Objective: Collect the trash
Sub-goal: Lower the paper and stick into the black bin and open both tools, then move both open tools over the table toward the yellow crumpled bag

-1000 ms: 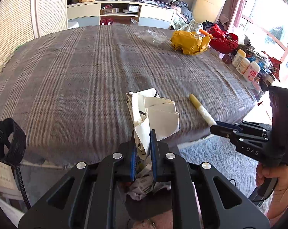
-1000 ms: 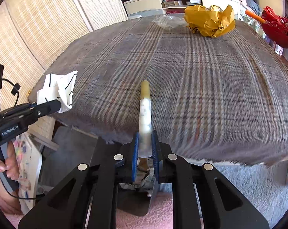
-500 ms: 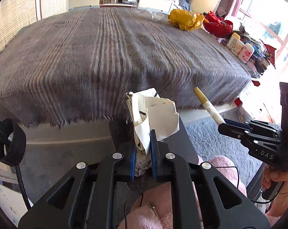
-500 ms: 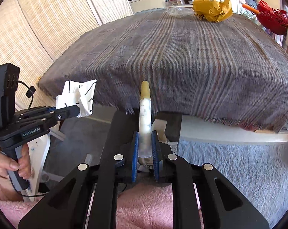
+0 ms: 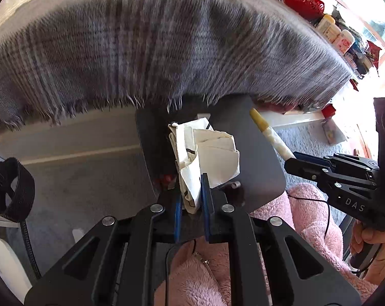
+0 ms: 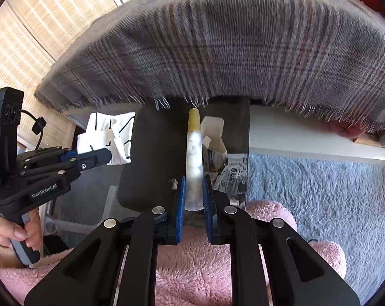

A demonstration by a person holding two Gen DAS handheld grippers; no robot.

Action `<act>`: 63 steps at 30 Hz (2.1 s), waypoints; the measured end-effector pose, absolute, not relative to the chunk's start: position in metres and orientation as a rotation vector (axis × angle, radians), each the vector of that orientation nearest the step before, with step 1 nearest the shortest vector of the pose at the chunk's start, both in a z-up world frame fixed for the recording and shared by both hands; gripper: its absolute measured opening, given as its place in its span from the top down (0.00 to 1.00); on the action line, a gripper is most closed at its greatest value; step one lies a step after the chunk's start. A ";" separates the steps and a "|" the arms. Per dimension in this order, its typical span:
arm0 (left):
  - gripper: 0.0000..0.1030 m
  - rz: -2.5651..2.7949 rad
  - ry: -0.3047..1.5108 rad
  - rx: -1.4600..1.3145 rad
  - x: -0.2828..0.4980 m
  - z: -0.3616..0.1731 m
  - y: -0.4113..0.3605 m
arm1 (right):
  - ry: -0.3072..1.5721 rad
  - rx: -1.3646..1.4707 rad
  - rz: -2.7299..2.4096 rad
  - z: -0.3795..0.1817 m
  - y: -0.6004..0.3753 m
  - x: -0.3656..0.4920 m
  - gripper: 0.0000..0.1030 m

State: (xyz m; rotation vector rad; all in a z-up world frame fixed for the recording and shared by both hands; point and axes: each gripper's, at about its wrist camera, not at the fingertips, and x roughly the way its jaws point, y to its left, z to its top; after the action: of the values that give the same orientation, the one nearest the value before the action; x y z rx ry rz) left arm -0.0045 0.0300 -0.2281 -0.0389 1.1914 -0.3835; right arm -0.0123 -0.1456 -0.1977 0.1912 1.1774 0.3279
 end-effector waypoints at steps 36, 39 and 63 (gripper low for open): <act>0.08 -0.336 1.100 0.070 0.014 -0.176 0.014 | 1.092 0.257 0.225 -0.153 -0.195 0.018 0.04; 0.08 -0.345 1.066 0.062 0.020 -0.156 0.012 | 1.045 0.242 0.207 -0.130 -0.208 0.022 0.03; 0.08 -0.281 0.898 0.041 0.237 -0.062 -0.034 | 0.754 0.149 0.020 -0.037 -0.291 0.228 0.03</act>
State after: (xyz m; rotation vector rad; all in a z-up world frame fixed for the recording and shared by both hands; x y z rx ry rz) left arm 0.2368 -0.0337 -0.0622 0.0412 0.8977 -0.2807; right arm 0.2284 -0.2909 -0.0371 0.1491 0.7541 0.0203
